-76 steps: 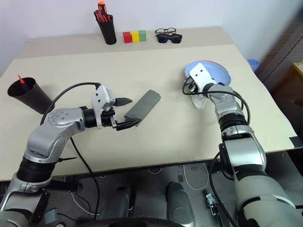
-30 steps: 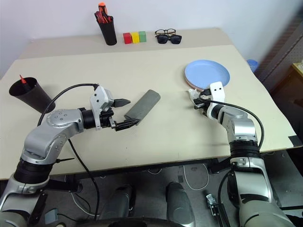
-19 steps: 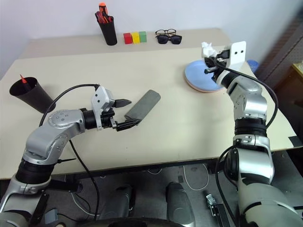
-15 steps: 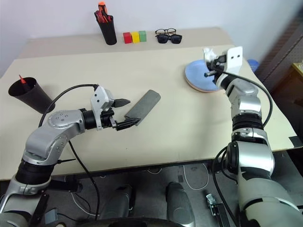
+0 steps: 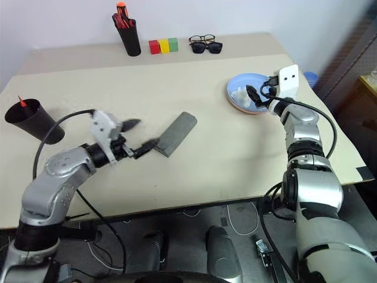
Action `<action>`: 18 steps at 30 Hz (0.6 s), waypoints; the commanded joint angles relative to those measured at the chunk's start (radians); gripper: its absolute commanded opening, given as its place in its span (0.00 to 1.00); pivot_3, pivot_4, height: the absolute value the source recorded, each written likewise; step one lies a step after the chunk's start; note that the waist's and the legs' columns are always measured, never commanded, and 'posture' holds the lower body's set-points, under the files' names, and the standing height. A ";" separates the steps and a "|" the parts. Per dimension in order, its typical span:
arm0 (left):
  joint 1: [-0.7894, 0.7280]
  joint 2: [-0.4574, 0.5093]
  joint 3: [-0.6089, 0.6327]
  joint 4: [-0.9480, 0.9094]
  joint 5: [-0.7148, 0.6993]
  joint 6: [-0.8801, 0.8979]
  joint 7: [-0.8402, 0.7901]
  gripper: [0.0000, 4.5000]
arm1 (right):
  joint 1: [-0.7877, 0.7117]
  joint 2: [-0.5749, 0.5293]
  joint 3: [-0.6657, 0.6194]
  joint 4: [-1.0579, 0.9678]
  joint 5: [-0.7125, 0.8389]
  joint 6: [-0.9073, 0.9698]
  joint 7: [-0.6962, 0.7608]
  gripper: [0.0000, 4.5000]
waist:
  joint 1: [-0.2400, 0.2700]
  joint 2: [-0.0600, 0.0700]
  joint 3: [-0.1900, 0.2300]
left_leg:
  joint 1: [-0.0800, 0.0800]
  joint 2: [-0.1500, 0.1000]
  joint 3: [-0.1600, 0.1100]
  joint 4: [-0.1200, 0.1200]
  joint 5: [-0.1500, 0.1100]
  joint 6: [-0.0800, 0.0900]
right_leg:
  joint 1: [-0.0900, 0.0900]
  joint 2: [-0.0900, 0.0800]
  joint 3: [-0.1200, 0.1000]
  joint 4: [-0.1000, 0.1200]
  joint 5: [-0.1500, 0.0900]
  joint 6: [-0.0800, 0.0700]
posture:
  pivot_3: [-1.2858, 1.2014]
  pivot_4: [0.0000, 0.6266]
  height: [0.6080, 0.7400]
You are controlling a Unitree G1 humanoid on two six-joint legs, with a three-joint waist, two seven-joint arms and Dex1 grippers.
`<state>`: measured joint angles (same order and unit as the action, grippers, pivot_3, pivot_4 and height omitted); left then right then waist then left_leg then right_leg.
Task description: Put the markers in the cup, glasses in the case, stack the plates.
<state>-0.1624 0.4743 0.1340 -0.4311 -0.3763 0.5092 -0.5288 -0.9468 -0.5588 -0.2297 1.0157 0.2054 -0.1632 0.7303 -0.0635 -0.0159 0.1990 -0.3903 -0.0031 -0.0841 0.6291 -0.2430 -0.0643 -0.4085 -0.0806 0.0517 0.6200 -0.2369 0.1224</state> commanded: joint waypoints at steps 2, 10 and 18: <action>0.084 0.011 0.099 -0.079 -0.107 0.049 -0.012 1.00 | 0.197 -0.075 -0.057 -0.344 0.147 0.174 0.172 0.98 | 0.015 0.000 0.000 | 0.000 0.000 0.000 0.000 0.000 0.000 | 0.000 0.000 0.000 0.000 0.000 0.000 | 0.52 0.24 1.00; 0.303 0.046 0.178 -0.164 -0.146 -0.011 -0.077 1.00 | 0.666 -0.198 -0.132 -0.684 0.226 0.296 0.295 0.98 | 0.021 0.001 0.000 | 0.001 0.000 0.001 0.003 0.000 0.000 | 0.002 -0.001 0.000 0.000 -0.002 -0.004 | 0.52 0.24 1.00; 0.334 0.098 0.167 -0.021 -0.079 -0.158 -0.165 1.00 | 0.824 -0.227 -0.179 -0.695 0.241 0.270 0.352 0.98 | 0.015 0.001 -0.001 | 0.005 0.000 0.002 0.004 -0.001 0.000 | 0.004 0.000 0.001 -0.002 -0.003 -0.004 | 0.52 0.24 1.00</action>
<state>0.1795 0.5643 0.2976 -0.4566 -0.4667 0.3916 -0.6837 -0.1228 -0.7651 -0.3707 0.3379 0.4278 0.1232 1.0786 -0.0485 -0.0153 0.1983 -0.3860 -0.0026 -0.0817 0.6339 -0.2436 -0.0644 -0.4044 -0.0811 0.0525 0.6170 -0.2396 0.1179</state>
